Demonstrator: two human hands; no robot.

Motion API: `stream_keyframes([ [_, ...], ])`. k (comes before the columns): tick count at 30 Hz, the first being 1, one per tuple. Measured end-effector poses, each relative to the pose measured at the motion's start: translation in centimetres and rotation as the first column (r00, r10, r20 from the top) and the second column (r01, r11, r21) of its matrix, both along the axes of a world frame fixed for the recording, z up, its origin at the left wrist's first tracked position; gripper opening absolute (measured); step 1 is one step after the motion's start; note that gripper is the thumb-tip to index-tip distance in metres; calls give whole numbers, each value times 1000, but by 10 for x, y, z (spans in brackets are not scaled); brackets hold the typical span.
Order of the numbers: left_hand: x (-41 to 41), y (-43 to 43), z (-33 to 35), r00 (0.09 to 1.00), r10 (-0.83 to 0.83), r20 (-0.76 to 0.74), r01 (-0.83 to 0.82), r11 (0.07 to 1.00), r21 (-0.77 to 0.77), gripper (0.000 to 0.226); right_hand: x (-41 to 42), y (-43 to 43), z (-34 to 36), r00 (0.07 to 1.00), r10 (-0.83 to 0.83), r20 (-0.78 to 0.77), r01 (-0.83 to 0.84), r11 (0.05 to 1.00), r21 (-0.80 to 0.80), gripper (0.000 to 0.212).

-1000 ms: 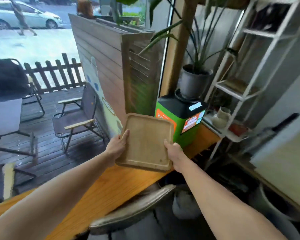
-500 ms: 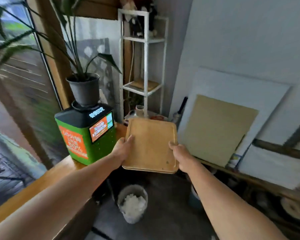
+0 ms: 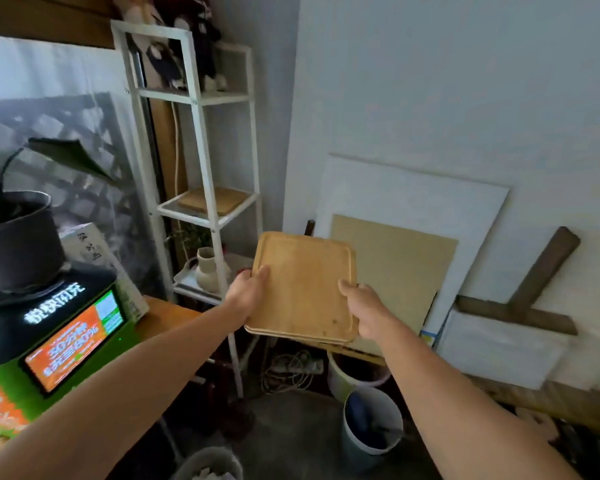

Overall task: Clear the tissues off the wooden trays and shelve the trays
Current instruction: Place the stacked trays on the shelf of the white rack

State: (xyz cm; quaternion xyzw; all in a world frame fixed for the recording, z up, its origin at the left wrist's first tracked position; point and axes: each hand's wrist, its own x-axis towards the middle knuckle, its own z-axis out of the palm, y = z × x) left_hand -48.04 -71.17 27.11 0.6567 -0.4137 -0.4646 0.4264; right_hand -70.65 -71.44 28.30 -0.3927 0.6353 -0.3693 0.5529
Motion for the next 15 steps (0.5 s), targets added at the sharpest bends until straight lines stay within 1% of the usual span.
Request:
stream_keyframes([
  [5, 3, -103, 22, 998, 41, -40, -41, 999, 9, 64, 4, -113, 24, 1000, 20, -17, -20, 1000, -9, 57],
  [6, 5, -121, 28, 997, 55, -46, -55, 998, 5, 62, 6, -136, 28, 999, 28, -19, -29, 999, -22, 54],
  [9, 16, -169, 41, 996, 88, -28, -88, 996, -19, 63, 17, -195, 38, 996, 85, 38, -83, 996, -42, 33],
  [11, 26, -190, 45, 992, 123, -4, -123, 992, -21, 66, 28, -227, 40, 989, 137, 55, -135, 990, -35, 28],
  [15, 44, -229, 45, 978, 210, -17, -210, 978, -7, 68, 53, -293, 36, 973, 226, 54, -226, 974, -19, 41],
])
